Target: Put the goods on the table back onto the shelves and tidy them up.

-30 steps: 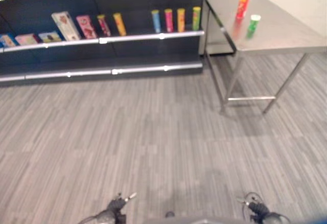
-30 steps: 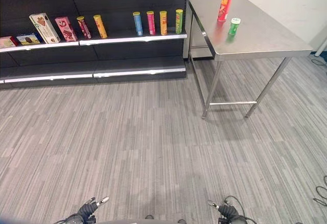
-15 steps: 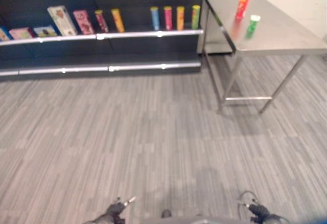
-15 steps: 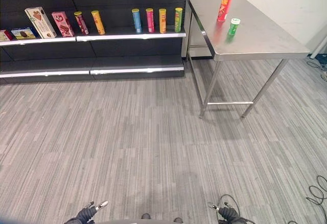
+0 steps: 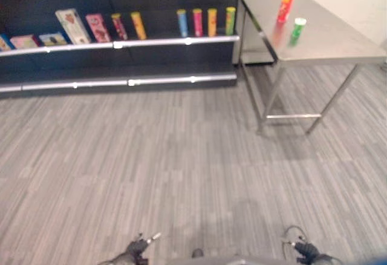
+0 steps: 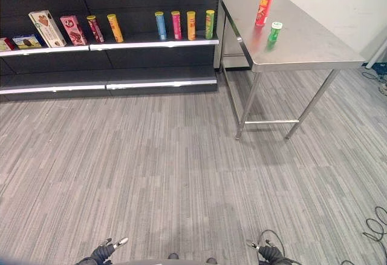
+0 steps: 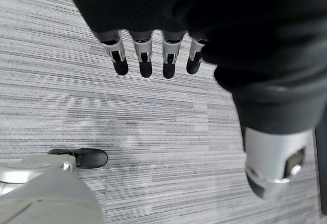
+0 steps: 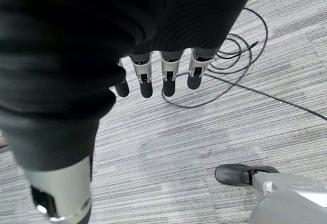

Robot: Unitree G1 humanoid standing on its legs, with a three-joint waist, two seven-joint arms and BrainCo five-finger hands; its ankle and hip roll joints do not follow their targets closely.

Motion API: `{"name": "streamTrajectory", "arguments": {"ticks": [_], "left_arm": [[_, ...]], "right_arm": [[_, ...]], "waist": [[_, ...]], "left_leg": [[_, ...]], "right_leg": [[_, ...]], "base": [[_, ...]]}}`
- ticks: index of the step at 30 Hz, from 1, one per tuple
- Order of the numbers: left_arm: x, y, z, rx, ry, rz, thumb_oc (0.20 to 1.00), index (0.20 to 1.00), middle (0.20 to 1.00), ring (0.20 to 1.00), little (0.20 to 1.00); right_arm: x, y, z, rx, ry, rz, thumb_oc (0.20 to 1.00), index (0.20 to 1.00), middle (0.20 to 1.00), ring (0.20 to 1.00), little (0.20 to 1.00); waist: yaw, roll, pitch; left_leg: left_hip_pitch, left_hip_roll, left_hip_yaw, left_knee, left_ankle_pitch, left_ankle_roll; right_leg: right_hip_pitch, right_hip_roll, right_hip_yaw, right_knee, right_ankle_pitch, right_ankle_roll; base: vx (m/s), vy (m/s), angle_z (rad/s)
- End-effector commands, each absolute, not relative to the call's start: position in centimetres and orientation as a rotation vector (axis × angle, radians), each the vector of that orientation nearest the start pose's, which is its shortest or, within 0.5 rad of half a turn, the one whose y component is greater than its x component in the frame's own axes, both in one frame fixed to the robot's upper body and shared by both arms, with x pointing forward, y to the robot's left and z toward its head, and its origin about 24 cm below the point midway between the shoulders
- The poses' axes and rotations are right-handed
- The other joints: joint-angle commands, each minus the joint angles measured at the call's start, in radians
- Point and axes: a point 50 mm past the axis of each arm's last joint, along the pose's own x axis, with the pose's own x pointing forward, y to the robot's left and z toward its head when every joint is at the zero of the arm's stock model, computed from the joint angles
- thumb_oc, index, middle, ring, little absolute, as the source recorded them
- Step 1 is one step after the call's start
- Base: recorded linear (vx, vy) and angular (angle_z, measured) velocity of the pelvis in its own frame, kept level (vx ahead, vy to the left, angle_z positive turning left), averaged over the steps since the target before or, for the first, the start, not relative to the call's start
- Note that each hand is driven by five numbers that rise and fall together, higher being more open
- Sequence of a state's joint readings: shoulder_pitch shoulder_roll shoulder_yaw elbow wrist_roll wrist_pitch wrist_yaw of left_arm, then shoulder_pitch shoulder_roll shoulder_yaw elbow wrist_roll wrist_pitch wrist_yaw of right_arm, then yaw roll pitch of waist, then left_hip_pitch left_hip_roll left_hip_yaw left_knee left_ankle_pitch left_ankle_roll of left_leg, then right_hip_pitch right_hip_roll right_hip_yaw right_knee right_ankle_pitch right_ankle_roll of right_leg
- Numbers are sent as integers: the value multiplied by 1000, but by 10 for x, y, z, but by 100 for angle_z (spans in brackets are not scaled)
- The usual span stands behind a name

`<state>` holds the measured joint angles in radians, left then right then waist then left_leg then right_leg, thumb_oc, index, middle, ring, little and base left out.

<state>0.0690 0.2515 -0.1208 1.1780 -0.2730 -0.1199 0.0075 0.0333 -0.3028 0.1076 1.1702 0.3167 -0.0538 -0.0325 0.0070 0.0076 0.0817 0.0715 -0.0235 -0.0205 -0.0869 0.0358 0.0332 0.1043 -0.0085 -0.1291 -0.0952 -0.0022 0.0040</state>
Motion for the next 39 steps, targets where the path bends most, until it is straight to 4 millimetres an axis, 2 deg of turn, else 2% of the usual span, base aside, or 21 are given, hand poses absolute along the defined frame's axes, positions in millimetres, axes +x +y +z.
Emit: {"name": "streamTrajectory", "arguments": {"ticks": [1,13,18,20,21,22,23,24,25,26,27,29,31,32,33,34,35,36,39], "left_arm": [[96,253,-152,159,1084,199,1000,1000,1000,1000,1000],[97,257,-151,122,1072,241,1000,1000,1000,1000,1000],[100,262,-148,102,1049,277,1000,1000,1000,1000,1000],[103,263,-147,85,1031,292,1000,1000,1000,1000,1000],[103,263,-147,85,1031,292,1000,1000,1000,1000,1000],[103,263,-146,73,1028,297,1000,1000,1000,1000,1000],[104,263,-146,71,1026,298,1000,1000,1000,1000,1000],[105,264,-146,65,1020,300,1000,1000,1000,1000,1000],[105,264,-146,65,1020,300,1000,1000,1000,1000,1000],[107,263,-145,54,1010,304,1000,1000,1000,1000,1000],[109,264,-144,43,1003,309,1000,1000,1000,1000,1000],[111,266,-143,32,993,319,1000,1000,1000,1000,1000],[114,267,-142,27,982,324,1000,1000,1000,1000,1000],[119,268,-139,23,958,323,1000,1000,1000,1000,1000],[119,268,-139,22,958,323,1000,1000,1000,1000,1000],[123,267,-138,20,945,320,1000,1000,1000,1000,1000],[124,267,-137,18,941,323,1000,1000,1000,1000,1000],[127,267,-136,12,929,327,1000,1000,1000,1000,1000],[132,263,-135,-3,908,322,1000,1000,1000,1000,1000]], "right_arm": [[105,-257,-149,-89,1088,-275,1000,1000,1000,1000,1000],[109,-259,-148,-96,1078,-274,1000,1000,1000,1000,1000],[112,-259,-147,-93,1077,-271,1000,1000,1000,1000,1000],[114,-257,-147,-85,1068,-265,1000,1000,1000,1000,1000],[114,-257,-147,-85,1068,-265,1000,1000,1000,1000,1000],[116,-256,-146,-77,1061,-265,1000,1000,1000,1000,1000],[116,-256,-146,-75,1059,-264,1000,1000,1000,1000,1000],[116,-257,-146,-71,1054,-268,1000,1000,1000,1000,1000],[116,-257,-146,-71,1054,-268,1000,1000,1000,1000,1000],[117,-258,-145,-67,1051,-272,1000,1000,1000,1000,1000],[116,-258,-145,-53,1044,-287,1000,1000,1000,1000,1000],[114,-256,-146,-42,1045,-293,1000,1000,1000,1000,1000],[115,-256,-146,-44,1043,-290,1000,1000,1000,1000,1000],[117,-256,-145,-45,1037,-285,1000,1000,1000,1000,1000],[116,-256,-145,-45,1037,-285,1000,1000,1000,1000,1000],[118,-256,-145,-44,1032,-282,1000,1000,1000,1000,1000],[119,-256,-144,-41,1026,-283,1000,1000,1000,1000,1000],[120,-256,-144,-36,1020,-289,1000,1000,1000,1000,1000],[122,-256,-143,-35,1009,-294,1000,1000,1000,1000,1000]], "waist": [[-1,-48,-2],[10,-56,3],[23,-68,10],[31,-70,19],[31,-70,19],[34,-67,32],[35,-64,40],[34,-62,50],[35,-63,49],[32,-59,62],[25,-50,84],[25,-41,97],[24,-39,101],[14,-42,103],[14,-40,105],[5,-47,105],[-9,-50,112],[-26,-66,115],[-48,-74,109]], "left_leg": [[33,86,-73,0,-126,-84],[12,73,-85,3,-125,-73],[-26,45,-92,36,-138,-54],[-42,22,-93,62,-153,-31],[-43,21,-92,63,-154,-31],[-49,4,-92,81,-165,-14],[-45,-7,-94,87,-171,-3],[-43,-23,-97,96,-178,12],[-45,-25,-96,97,-178,13],[-42,-36,-101,105,-180,26],[-37,-52,-116,122,-187,48],[-33,-47,-124,136,-196,56],[-30,-41,-127,143,-203,56],[-5,-25,-135,128,-215,47],[0,-22,-136,126,-217,45],[15,-16,-142,119,-225,40],[52,-3,-153,98,-239,30],[86,-2,-173,82,-258,19],[152,19,-210,59,-289,-5]], "right_leg": [[-4,-133,4,42,-60,119],[-29,-138,12,43,-51,126],[-62,-158,26,59,-43,140],[-94,-185,38,117,-46,155],[-96,-185,39,118,-46,155],[-134,-205,46,193,-42,169],[-154,-219,48,240,-25,178],[-184,-238,60,306,17,188],[-188,-240,62,309,16,189],[-217,-253,72,377,62,190],[-273,-263,99,508,120,166],[-319,-263,99,583,118,139],[-337,-259,89,587,103,132],[-368,-226,58,511,60,127],[-363,-223,56,510,59,126],[-381,-197,46,447,41,129],[-390,-157,26,351,46,137],[-425,-113,16,210,78,159],[-461,-50,-13,70,127,173]], "base": [[0,0,0],[-1,6,0],[-11,79,-4],[5,128,-4],[0,161,-9],[4,160,-12],[10,232,-18],[9,134,-15],[0,136,-9],[25,190,-6],[70,235,-6],[146,137,11],[175,1,19],[174,-44,5],[273,-80,-1],[244,-100,-4],[454,-164,8],[498,-167,5],[510,-139,25]]}}
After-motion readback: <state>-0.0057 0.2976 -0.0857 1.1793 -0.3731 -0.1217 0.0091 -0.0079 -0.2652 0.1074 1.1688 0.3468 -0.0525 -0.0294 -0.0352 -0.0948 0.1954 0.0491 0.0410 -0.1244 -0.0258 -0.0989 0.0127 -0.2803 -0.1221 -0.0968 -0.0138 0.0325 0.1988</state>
